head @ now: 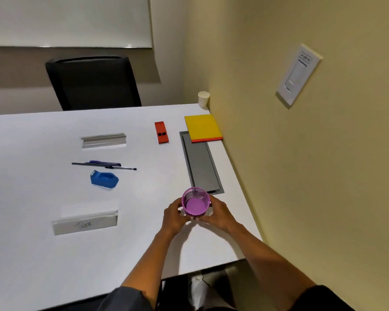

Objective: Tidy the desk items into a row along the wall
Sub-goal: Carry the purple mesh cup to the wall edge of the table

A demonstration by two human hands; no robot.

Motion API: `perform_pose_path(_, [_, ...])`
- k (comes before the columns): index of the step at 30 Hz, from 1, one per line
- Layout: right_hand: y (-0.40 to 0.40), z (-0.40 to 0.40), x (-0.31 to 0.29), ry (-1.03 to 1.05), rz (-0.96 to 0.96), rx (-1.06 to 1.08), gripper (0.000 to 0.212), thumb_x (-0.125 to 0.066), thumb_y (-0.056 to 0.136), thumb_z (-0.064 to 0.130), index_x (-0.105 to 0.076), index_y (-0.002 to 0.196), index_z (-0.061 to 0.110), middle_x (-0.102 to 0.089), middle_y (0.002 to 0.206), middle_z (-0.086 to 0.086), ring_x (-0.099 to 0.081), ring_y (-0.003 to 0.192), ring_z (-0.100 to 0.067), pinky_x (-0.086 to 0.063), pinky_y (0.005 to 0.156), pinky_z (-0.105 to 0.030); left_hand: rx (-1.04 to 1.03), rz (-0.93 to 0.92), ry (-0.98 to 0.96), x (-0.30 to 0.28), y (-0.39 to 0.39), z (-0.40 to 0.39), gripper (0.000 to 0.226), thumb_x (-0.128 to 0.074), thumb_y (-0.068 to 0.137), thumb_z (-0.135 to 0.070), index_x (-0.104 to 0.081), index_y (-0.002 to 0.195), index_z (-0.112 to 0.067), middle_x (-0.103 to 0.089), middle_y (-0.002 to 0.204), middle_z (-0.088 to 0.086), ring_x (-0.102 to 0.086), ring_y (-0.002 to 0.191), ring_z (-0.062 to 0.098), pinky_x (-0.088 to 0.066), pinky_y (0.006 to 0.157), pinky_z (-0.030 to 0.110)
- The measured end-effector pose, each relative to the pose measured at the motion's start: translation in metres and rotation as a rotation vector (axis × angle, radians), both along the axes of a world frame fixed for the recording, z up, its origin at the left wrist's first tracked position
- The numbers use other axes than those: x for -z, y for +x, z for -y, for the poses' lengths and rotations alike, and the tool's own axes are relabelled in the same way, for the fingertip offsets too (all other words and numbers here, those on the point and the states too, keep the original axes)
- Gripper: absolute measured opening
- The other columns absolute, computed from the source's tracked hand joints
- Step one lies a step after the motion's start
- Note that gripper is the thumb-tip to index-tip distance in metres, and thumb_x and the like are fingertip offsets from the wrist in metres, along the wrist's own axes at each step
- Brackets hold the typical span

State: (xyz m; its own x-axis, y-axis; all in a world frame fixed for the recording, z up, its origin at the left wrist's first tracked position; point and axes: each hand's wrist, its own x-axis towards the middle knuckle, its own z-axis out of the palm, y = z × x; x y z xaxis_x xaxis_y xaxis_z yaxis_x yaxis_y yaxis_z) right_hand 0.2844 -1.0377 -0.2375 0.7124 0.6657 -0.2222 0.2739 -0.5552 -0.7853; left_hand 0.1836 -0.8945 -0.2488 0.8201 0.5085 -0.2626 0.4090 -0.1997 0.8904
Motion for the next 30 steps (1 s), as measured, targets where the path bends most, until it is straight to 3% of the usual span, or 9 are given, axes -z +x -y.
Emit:
perform_pose_path(2, [0.026, -0.021, 0.006, 0.018, -0.027, -0.014, 0.086, -0.088, 0.061, 0.036, -0.045, 0.136, 0.026, -0.057, 0.121, 0.015, -0.057, 0.107, -0.006, -0.048, 0.075, -0.004, -0.041, -0.004, -0.005, 0.001, 0.021, -0.015, 0.067, -0.086, 0.065, -0.015, -0.057, 0.125, -0.013, -0.066, 0.119, 0.004, -0.061, 0.107, 0.021, -0.049, 0.086, 0.026])
perform_pose_path(6, [0.087, -0.05, 0.025, 0.048, -0.035, 0.0, 0.086, -0.086, 0.057, 0.051, -0.047, 0.132, 0.033, -0.061, 0.121, 0.013, -0.062, 0.107, -0.013, -0.058, 0.083, -0.027, -0.039, -0.042, 0.013, 0.007, 0.083, -0.044, 0.063, -0.084, 0.067, -0.013, -0.058, 0.125, -0.013, -0.066, 0.12, 0.006, -0.061, 0.107, 0.024, -0.051, 0.089, 0.029])
perform_pose_path(8, [0.115, -0.06, 0.032, 0.044, -0.001, 0.031, 0.085, -0.084, 0.058, 0.054, -0.048, 0.13, 0.028, -0.061, 0.121, 0.01, -0.061, 0.107, -0.012, -0.056, 0.085, -0.024, -0.037, -0.052, 0.019, 0.009, 0.115, -0.055, 0.06, -0.081, 0.069, -0.009, -0.058, 0.124, -0.013, -0.065, 0.12, 0.005, -0.061, 0.107, 0.024, -0.051, 0.09, 0.031])
perform_pose_path(13, [0.177, -0.079, 0.039, 0.028, 0.031, 0.093, 0.084, -0.087, 0.062, 0.04, -0.049, 0.133, 0.016, -0.062, 0.123, 0.002, -0.054, 0.103, -0.004, -0.042, 0.08, 0.001, -0.012, -0.078, 0.019, 0.022, 0.188, -0.072, 0.051, -0.077, 0.071, -0.006, -0.061, 0.119, -0.014, -0.068, 0.112, 0.004, -0.064, 0.1, 0.026, -0.053, 0.084, 0.03])
perform_pose_path(19, [0.225, -0.087, 0.056, 0.005, 0.015, 0.231, 0.086, -0.087, 0.06, 0.041, -0.048, 0.133, 0.017, -0.058, 0.122, 0.002, -0.055, 0.103, -0.007, -0.047, 0.076, -0.007, 0.041, -0.059, 0.014, 0.03, 0.25, -0.077, 0.051, -0.077, 0.073, -0.008, -0.059, 0.121, -0.012, -0.065, 0.107, -0.002, -0.061, 0.092, 0.014, -0.045, 0.07, 0.007])
perform_pose_path(22, [0.242, -0.088, 0.065, 0.003, -0.01, 0.3, 0.089, -0.083, 0.053, 0.055, -0.051, 0.128, 0.02, -0.059, 0.119, 0.001, -0.06, 0.102, -0.013, -0.056, 0.076, -0.02, 0.072, -0.036, 0.004, 0.033, 0.275, -0.078, 0.052, -0.078, 0.074, -0.007, -0.059, 0.121, -0.01, -0.061, 0.104, -0.006, -0.058, 0.09, 0.011, -0.046, 0.066, 0.006])
perform_pose_path(24, [0.256, -0.09, 0.07, 0.008, -0.022, 0.353, 0.082, -0.083, 0.055, 0.054, -0.054, 0.123, 0.019, -0.062, 0.115, 0.001, -0.062, 0.101, -0.015, -0.056, 0.076, -0.022, 0.07, -0.033, -0.008, 0.037, 0.293, -0.079, 0.052, -0.078, 0.074, -0.008, -0.059, 0.122, -0.011, -0.063, 0.104, -0.004, -0.06, 0.089, 0.012, -0.05, 0.07, 0.011])
perform_pose_path(28, [0.265, -0.093, 0.071, 0.045, -0.06, 0.428, 0.064, -0.084, 0.069, 0.021, -0.054, 0.123, 0.008, -0.06, 0.109, 0.001, -0.058, 0.097, -0.012, -0.048, 0.078, -0.018, 0.057, -0.078, -0.067, 0.044, 0.314, -0.077, 0.055, -0.078, 0.074, -0.007, -0.056, 0.124, -0.014, -0.063, 0.109, 0.0, -0.063, 0.095, 0.022, -0.06, 0.078, 0.039])
perform_pose_path(30, [0.27, -0.097, 0.075, 0.058, -0.06, 0.458, 0.065, -0.083, 0.07, 0.021, -0.052, 0.126, 0.011, -0.063, 0.116, -0.002, -0.06, 0.103, -0.014, -0.049, 0.083, -0.02, 0.06, -0.078, -0.088, 0.047, 0.324, -0.078, 0.056, -0.077, 0.074, -0.006, -0.055, 0.125, -0.013, -0.064, 0.114, 0.005, -0.063, 0.099, 0.024, -0.06, 0.078, 0.043])
